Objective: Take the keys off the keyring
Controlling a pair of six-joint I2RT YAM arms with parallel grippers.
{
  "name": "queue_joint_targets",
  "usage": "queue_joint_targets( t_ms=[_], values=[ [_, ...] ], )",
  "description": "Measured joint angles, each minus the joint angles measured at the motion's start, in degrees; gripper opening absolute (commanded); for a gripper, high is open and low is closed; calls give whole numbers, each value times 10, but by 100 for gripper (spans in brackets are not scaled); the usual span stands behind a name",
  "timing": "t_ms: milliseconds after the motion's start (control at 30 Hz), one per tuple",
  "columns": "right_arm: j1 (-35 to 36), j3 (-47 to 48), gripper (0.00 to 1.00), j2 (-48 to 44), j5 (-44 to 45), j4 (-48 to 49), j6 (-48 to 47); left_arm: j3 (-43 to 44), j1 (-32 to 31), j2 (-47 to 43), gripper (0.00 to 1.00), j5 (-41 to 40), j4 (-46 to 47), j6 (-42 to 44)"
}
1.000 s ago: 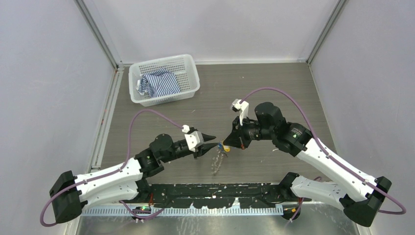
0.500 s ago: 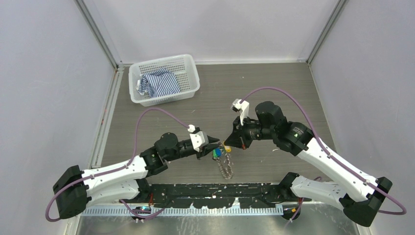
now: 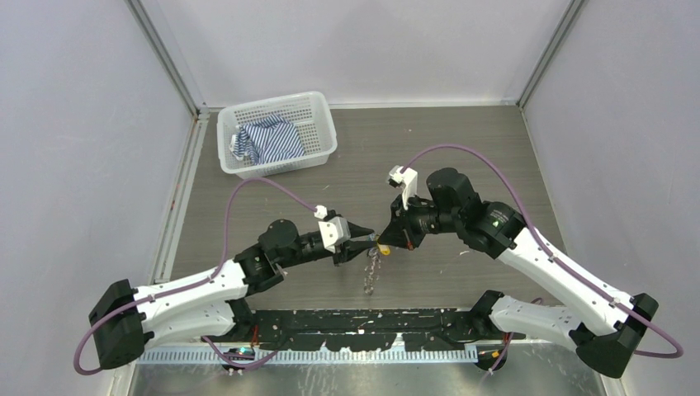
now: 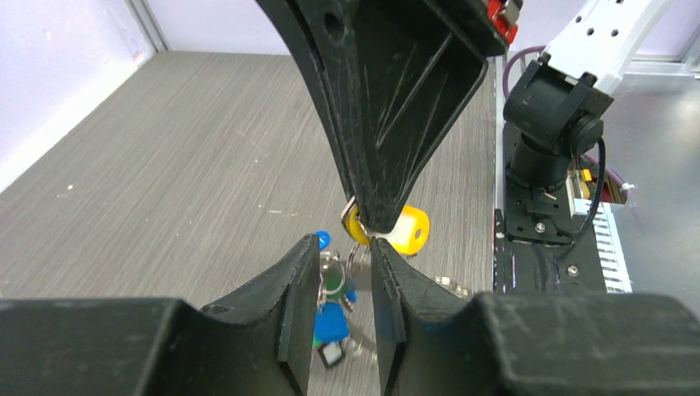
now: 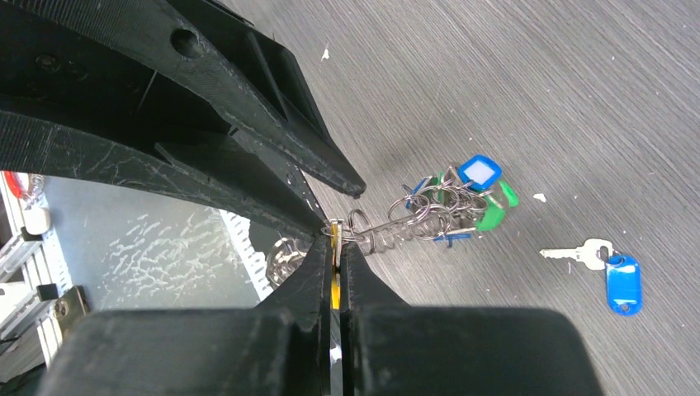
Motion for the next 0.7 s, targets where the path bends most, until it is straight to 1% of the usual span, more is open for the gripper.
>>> queue_joint_targets(
  t_ms=[233,567,700],
  values=[
    [-3,35,1,24,-7,-33,-11,17,0,16,29,4,-9,2],
    [-3,75,1,34,-19,-65,-12,14,0,-6,27,3,-19,3],
    [-3,84,1,36,-23,-77,-12,8,0,-4,27,-10,-11,2]
  ],
)
